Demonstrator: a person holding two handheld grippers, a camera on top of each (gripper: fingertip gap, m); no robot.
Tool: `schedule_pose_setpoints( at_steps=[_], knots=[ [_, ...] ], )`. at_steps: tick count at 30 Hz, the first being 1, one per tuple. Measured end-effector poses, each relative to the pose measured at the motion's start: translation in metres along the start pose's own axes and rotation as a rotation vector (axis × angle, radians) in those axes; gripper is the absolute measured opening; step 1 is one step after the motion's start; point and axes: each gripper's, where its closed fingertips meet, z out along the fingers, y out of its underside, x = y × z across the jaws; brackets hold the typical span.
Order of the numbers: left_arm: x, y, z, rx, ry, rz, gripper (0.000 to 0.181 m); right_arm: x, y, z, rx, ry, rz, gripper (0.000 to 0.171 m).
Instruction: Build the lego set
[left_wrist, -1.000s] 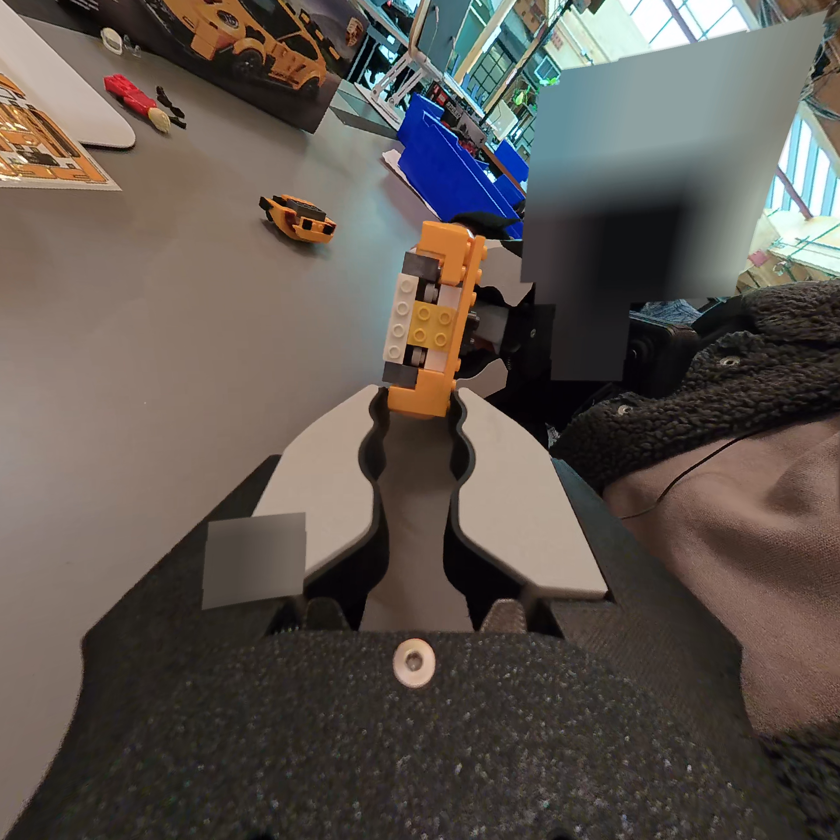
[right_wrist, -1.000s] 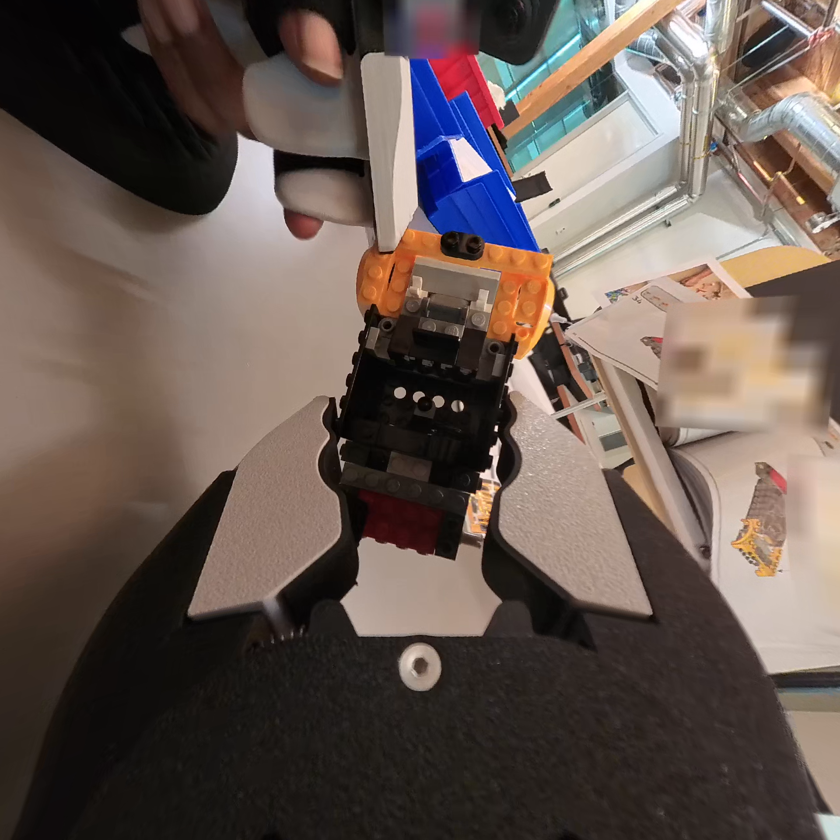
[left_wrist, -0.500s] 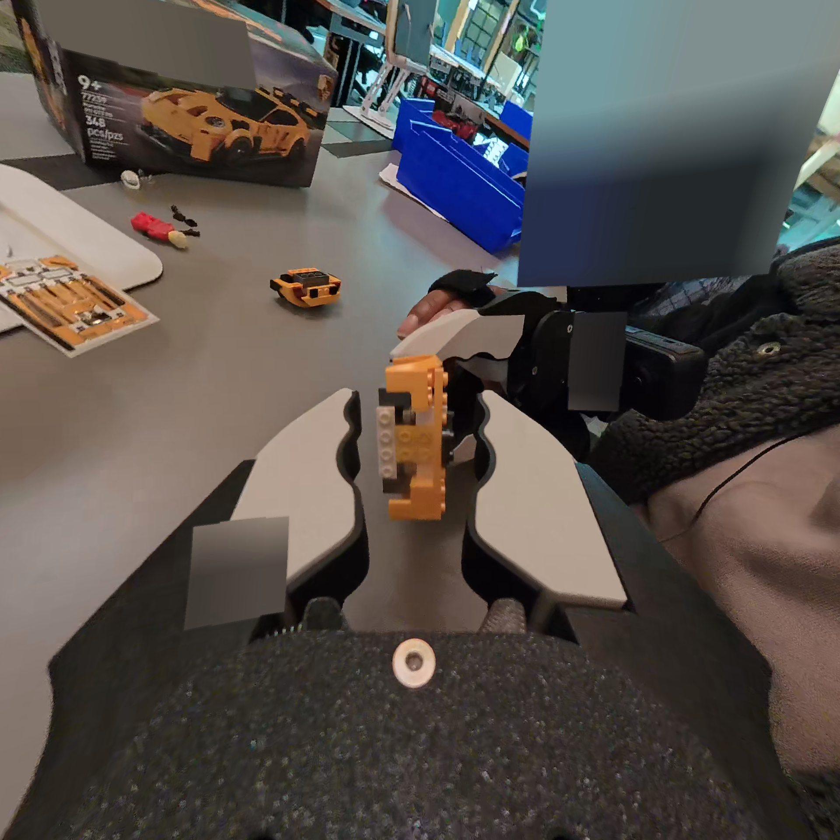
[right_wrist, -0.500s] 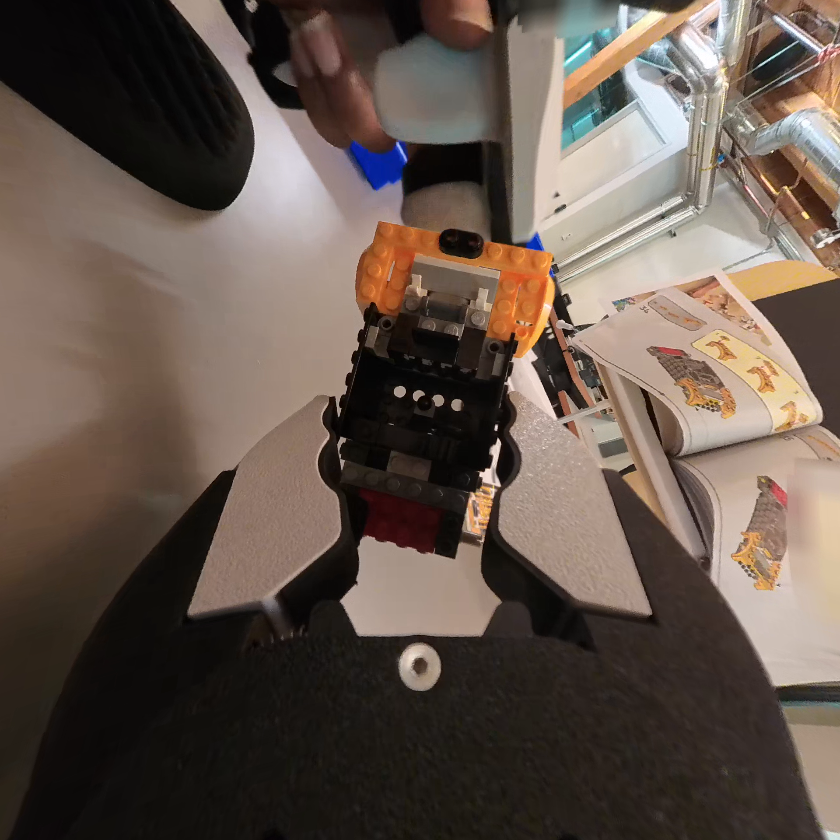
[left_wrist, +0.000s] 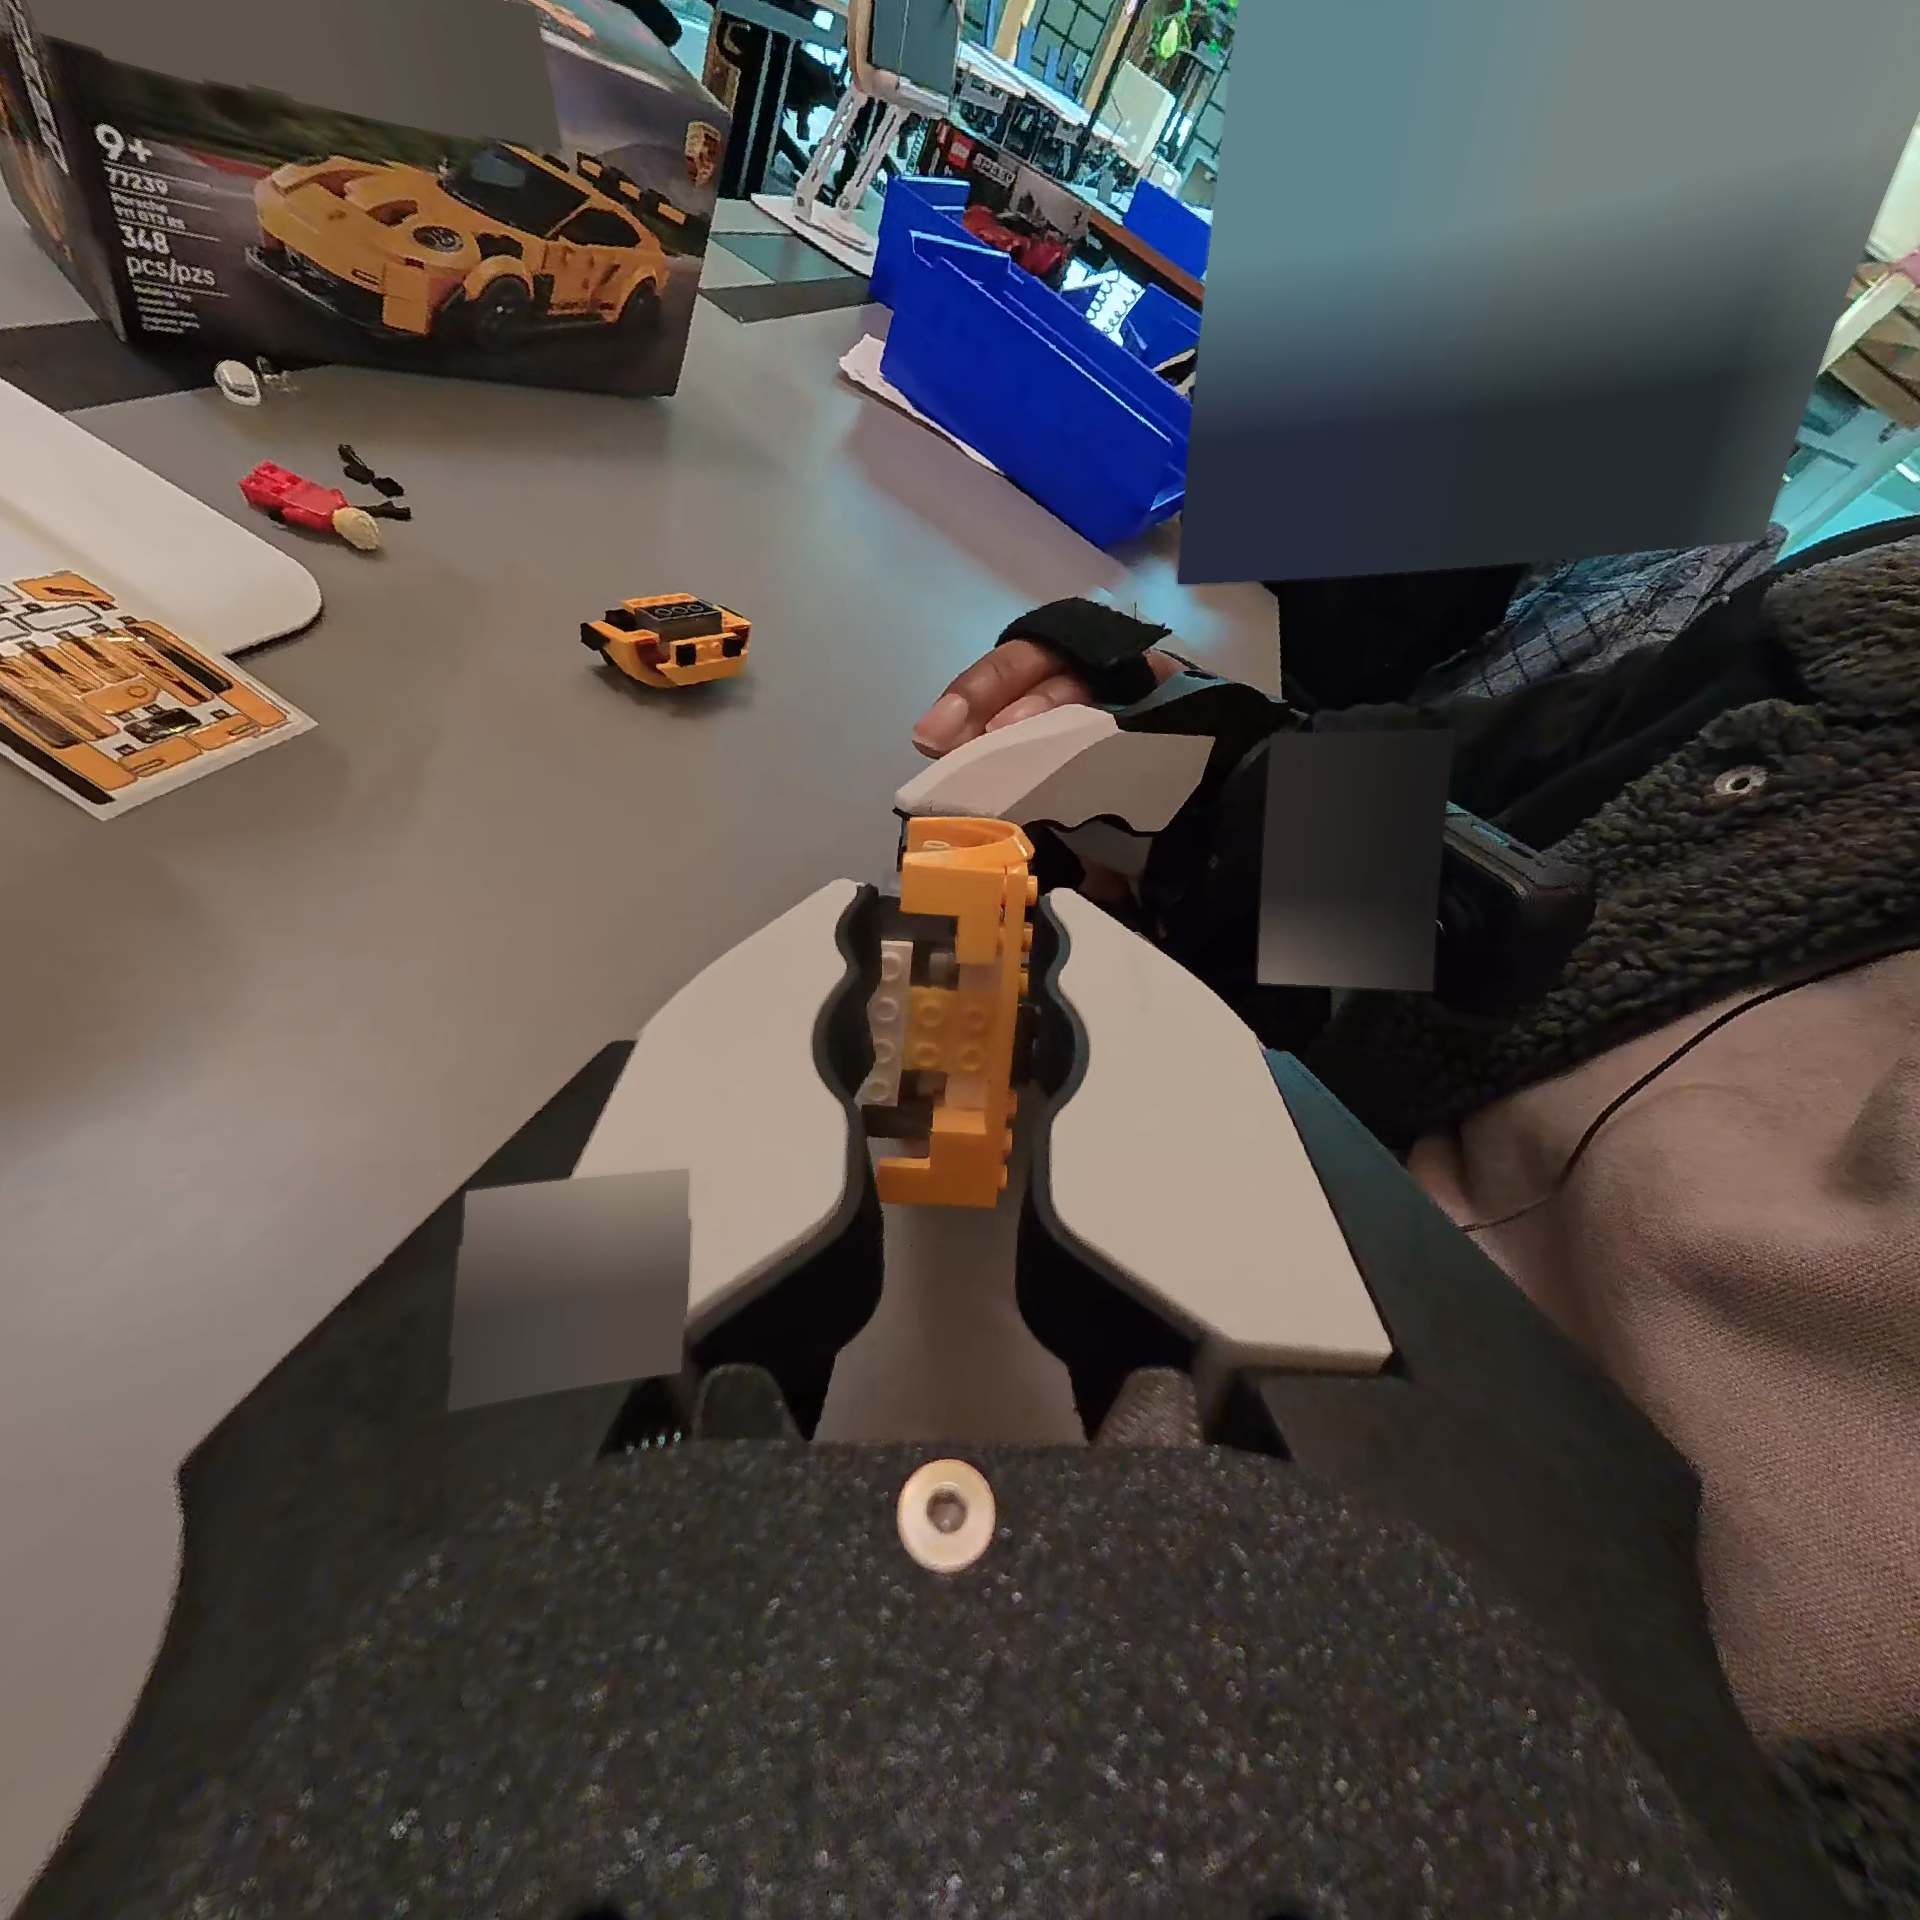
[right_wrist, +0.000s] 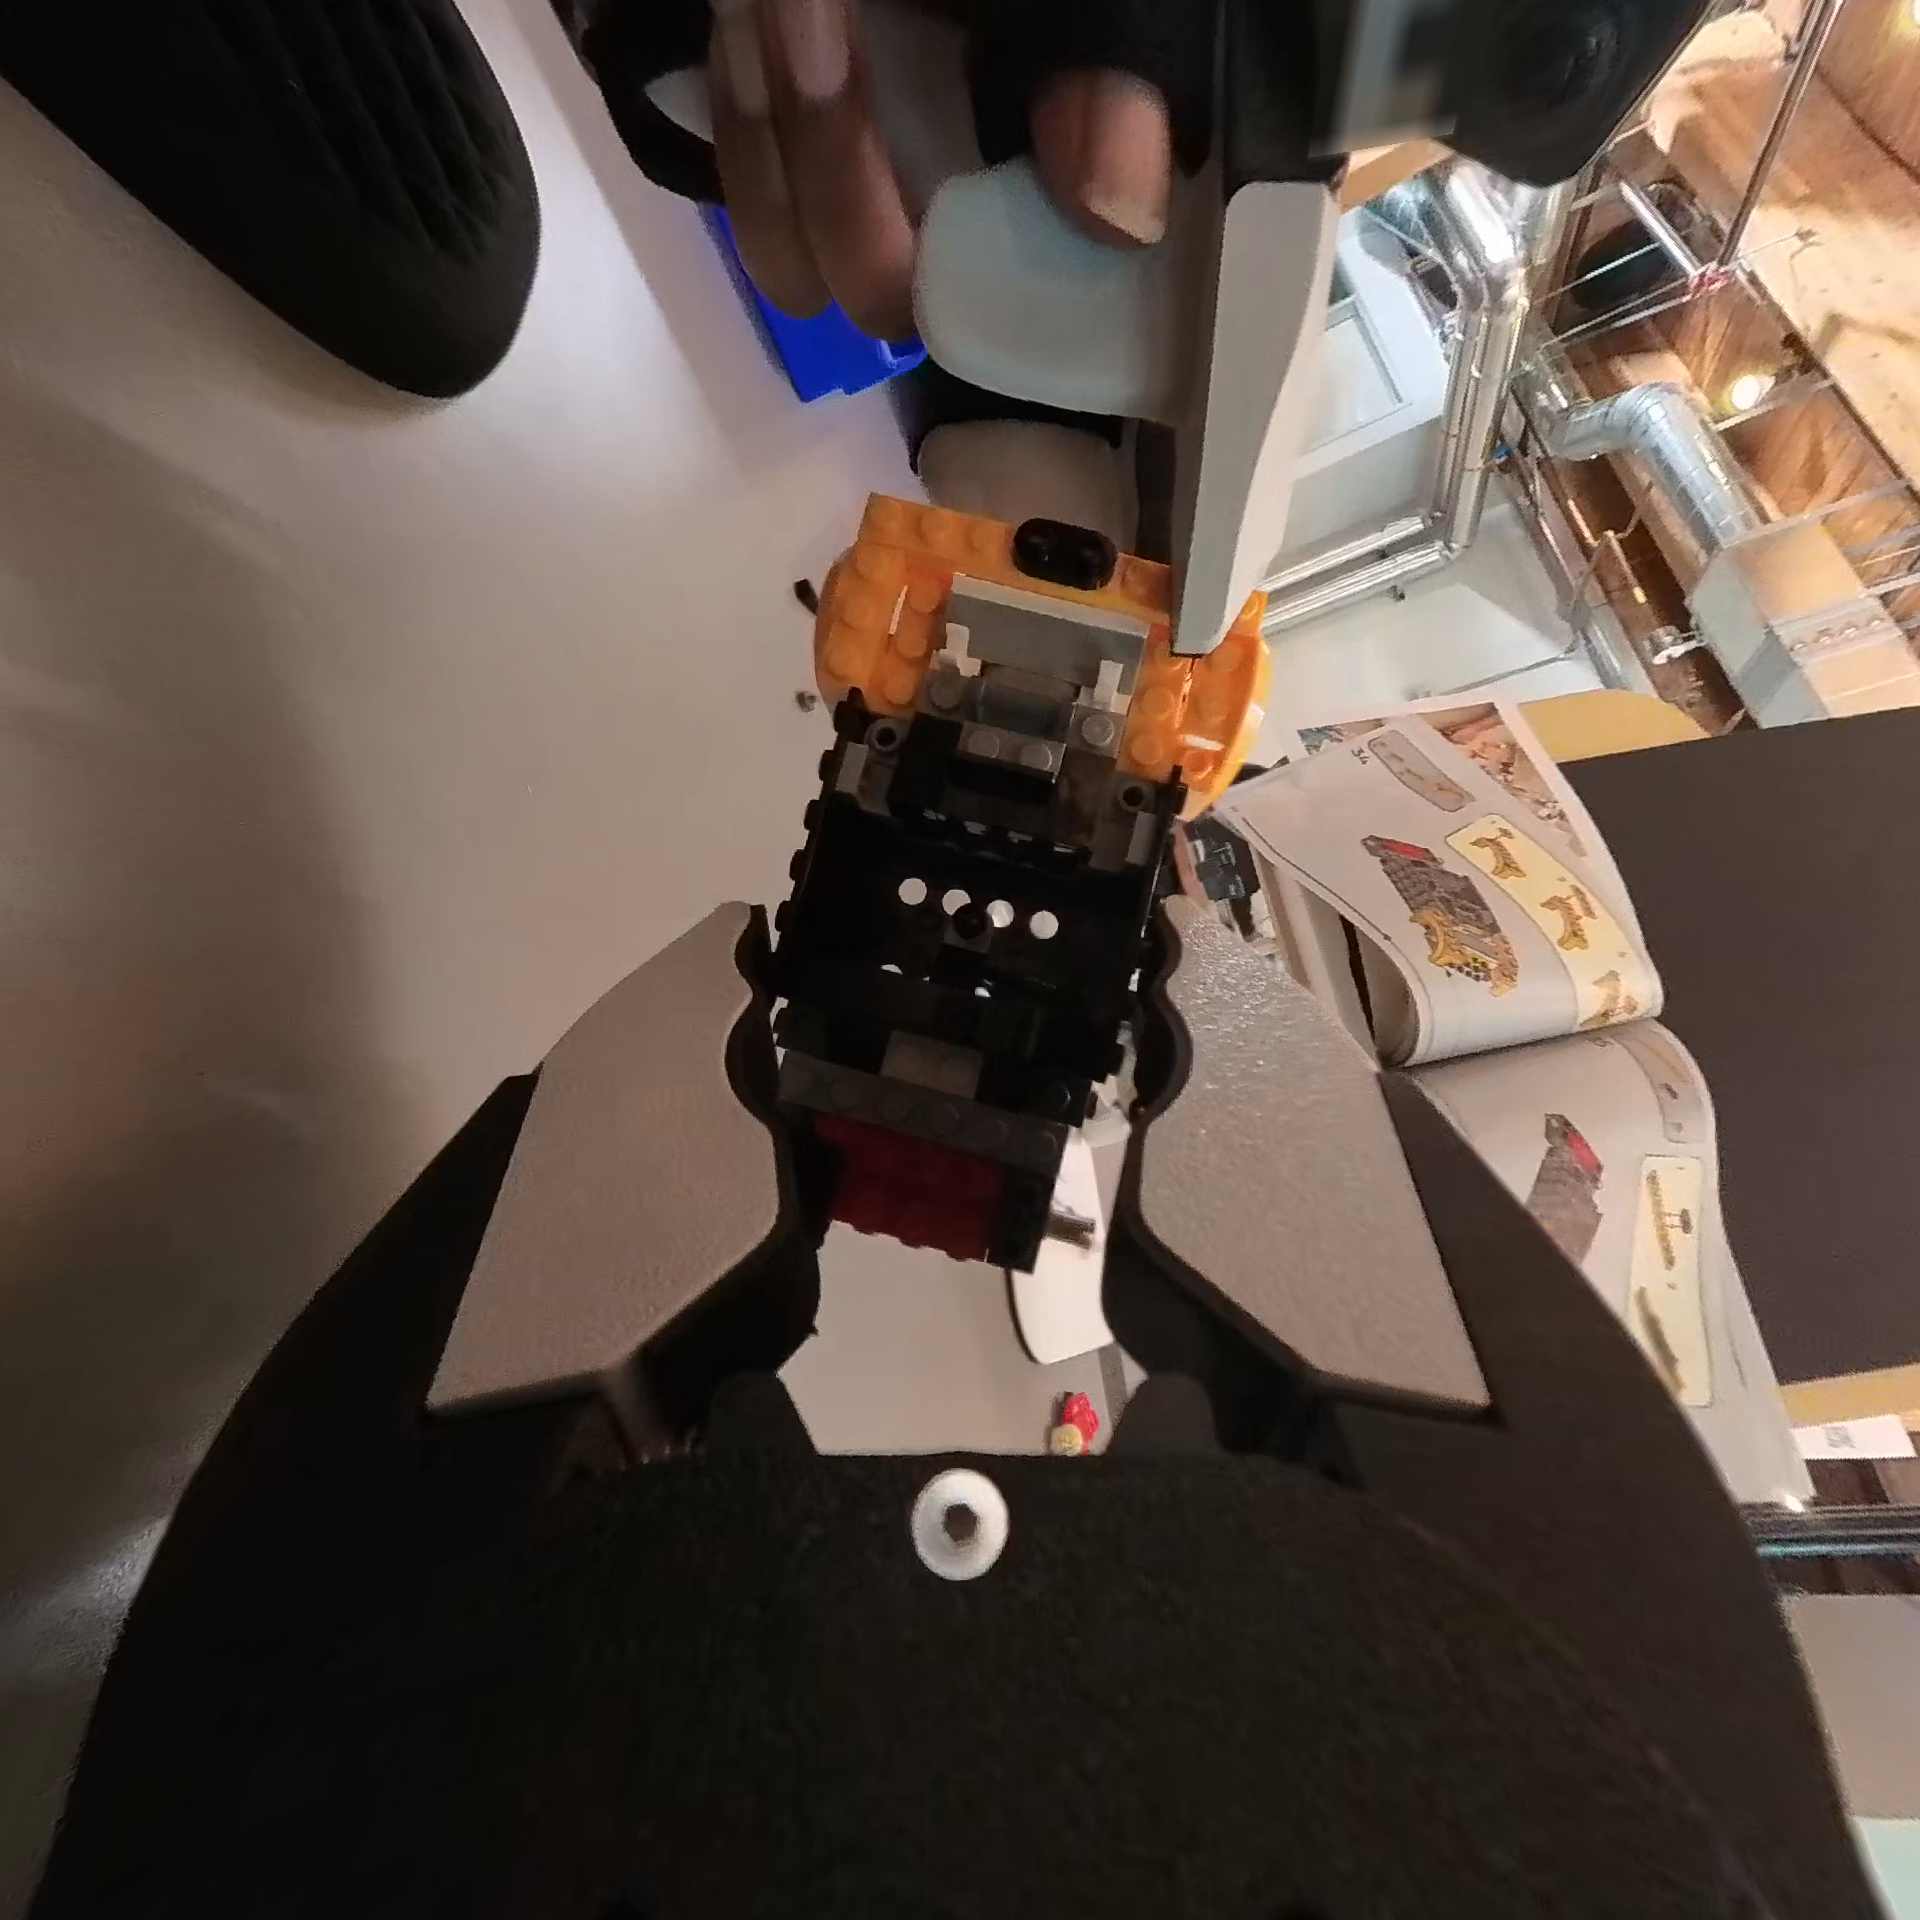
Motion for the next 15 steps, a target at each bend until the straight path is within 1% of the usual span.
schedule_pose_setpoints(
  at_steps=[6,12,15],
  knots=[
    [0.0024,-0.002,-0.0011,0.01,-0.033,0.039,0.026,0.0029,-0.0018,0.0002,0.001,0.033,-0.026,0.067],
    [0.0038,-0.0048,-0.0004,0.017,-0.031,0.061,0.026,0.0049,-0.0017,-0.0001,0.01,0.043,-0.013,0.067],
    [0.0057,-0.0075,0.0004,0.018,-0.049,0.118,0.027,0.0071,-0.0007,-0.0004,0.015,0.055,-0.009,0.067]
  ],
)
